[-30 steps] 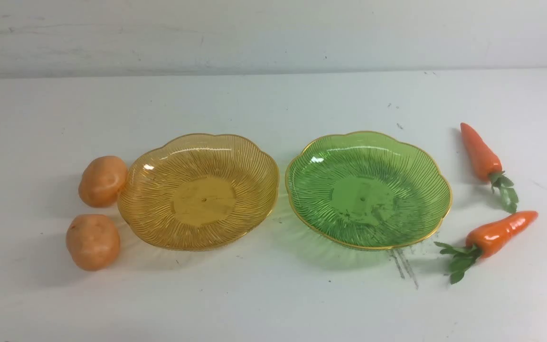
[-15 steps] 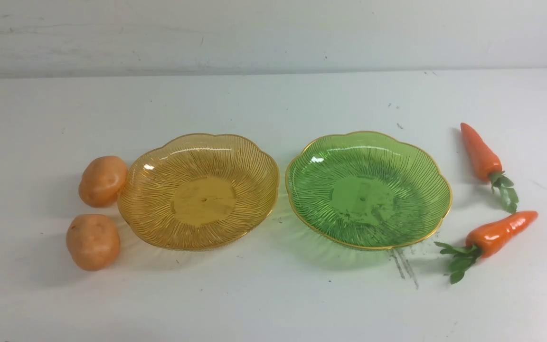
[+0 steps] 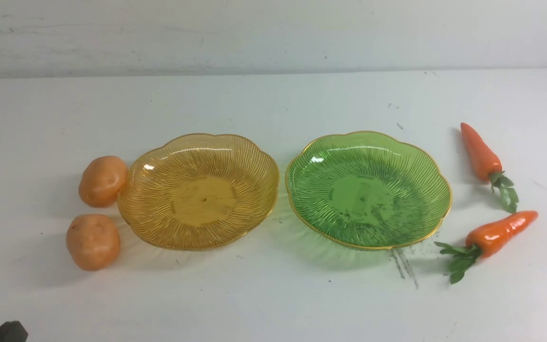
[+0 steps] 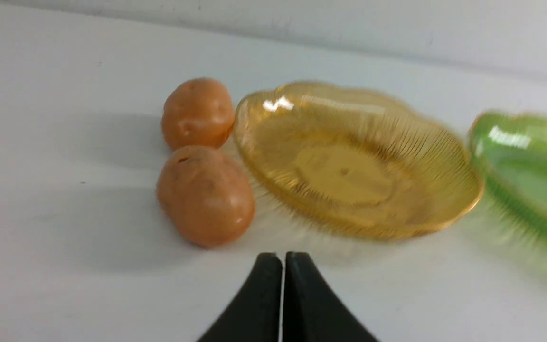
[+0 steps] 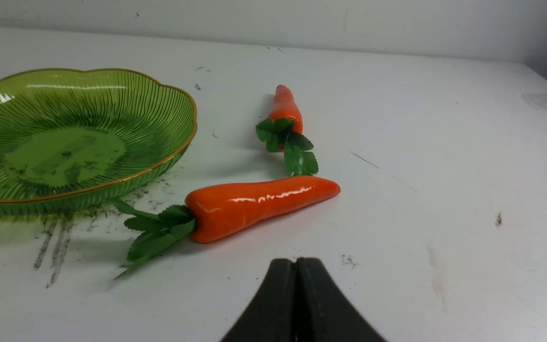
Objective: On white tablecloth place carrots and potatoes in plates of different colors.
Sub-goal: 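Put the potatoes from the left side into the left plate with the left gripper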
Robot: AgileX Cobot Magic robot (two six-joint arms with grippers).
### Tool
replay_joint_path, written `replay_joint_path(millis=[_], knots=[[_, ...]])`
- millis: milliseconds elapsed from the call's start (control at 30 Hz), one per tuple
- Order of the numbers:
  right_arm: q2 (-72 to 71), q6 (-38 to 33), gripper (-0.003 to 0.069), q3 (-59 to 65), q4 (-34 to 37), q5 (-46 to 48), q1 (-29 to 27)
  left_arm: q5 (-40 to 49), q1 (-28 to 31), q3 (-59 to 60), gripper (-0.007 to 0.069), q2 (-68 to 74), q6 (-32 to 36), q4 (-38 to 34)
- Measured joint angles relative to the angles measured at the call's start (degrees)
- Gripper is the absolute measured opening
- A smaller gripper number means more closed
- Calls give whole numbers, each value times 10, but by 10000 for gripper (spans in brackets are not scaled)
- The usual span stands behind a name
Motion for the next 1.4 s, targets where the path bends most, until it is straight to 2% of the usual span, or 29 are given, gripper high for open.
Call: replay_joint_path(millis=[133, 267, 467, 567, 700, 800, 867, 1033, 1067, 1100, 1233, 1267, 1300, 1400], knots=[[0, 1, -10, 0, 4, -3, 0, -72, 0, 0, -3, 0, -17, -59], [0, 46, -10, 4, 104, -43, 0, -147, 0, 0, -3, 0, -33, -112], [0, 118, -10, 4, 329, -165, 0, -307, 0, 0, -3, 0, -69, -193], [0, 119, -10, 4, 388, -189, 0, -373, 0, -10, -3, 0, -88, -204], [0, 120, -10, 4, 435, -213, 0, -376, 0, -91, -3, 0, -79, -208], [0, 130, -10, 4, 474, -239, 0, -288, 0, -168, -3, 6, -36, -207], [0, 126, -10, -25, 492, -241, 0, -164, 0, -250, -3, 46, 32, -204], [37, 39, -10, -179, 427, -154, 0, 89, 0, -369, -3, 178, 115, -191], [42, 34, -10, -195, 420, -141, 0, 99, 0, -377, -3, 193, 116, -189], [79, 0, -10, -250, 396, -89, 0, 172, 0, -405, -3, 248, 131, -169], [205, -62, -10, -382, 336, 60, 1, 337, 0, -466, -3, 397, 142, -69], [211, -64, -10, -393, 328, 67, 2, 352, 0, -472, -3, 412, 140, -63], [246, -73, -10, -427, 306, 116, 6, 394, 0, -492, -3, 455, 122, -21], [334, -75, -10, -501, 262, 228, 11, 481, 0, -549, -3, 561, 73, 41]])
